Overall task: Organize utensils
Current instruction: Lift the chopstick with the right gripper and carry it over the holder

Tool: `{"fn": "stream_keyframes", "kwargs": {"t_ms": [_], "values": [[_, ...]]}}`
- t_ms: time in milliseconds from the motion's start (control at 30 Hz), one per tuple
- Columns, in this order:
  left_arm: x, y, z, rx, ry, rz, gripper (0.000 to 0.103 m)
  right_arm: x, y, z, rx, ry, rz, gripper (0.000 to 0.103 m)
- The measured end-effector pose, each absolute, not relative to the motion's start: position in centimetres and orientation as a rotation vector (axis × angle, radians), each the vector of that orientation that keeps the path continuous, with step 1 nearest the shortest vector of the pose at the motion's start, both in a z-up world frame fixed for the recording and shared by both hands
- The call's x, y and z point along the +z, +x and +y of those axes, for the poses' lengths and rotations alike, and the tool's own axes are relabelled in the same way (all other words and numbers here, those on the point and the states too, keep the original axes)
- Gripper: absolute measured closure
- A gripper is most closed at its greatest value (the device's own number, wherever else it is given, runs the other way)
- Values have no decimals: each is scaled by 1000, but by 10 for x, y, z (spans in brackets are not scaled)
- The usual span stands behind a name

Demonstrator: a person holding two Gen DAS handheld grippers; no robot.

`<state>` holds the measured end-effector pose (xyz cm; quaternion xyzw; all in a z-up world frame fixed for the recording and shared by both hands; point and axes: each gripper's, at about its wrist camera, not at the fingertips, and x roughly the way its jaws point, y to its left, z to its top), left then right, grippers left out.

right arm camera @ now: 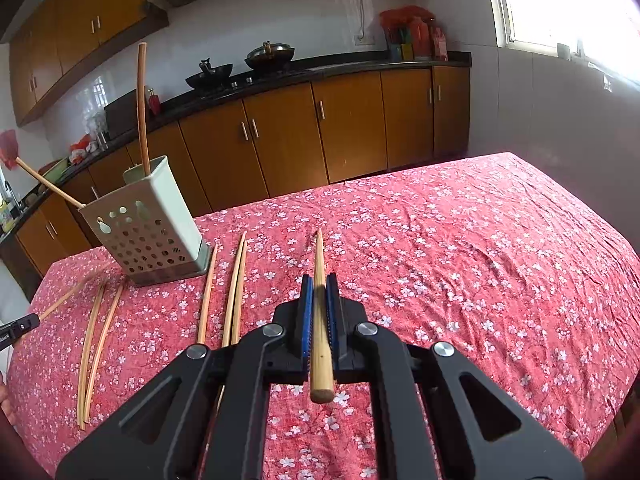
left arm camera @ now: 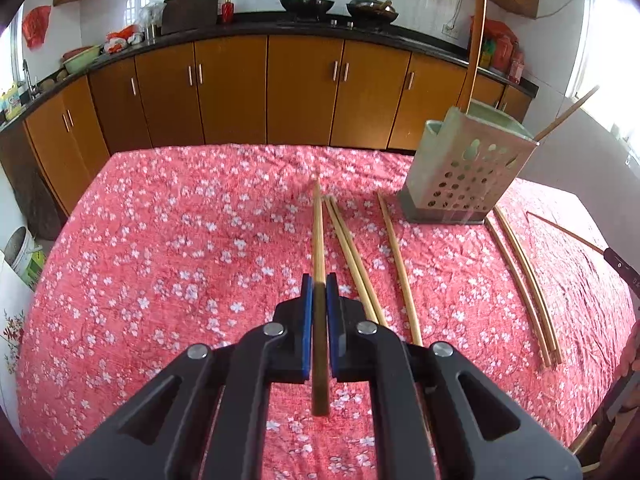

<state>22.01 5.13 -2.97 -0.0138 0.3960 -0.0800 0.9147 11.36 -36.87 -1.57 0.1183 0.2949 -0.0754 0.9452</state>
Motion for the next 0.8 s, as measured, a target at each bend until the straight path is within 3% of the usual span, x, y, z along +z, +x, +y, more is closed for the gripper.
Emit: {"fn": "stream_keyframes", "kwargs": {"t_ms": [800], "values": [[79, 209, 65, -125, -108, 532, 96, 59, 109, -360, -88, 239, 395, 96]]}}
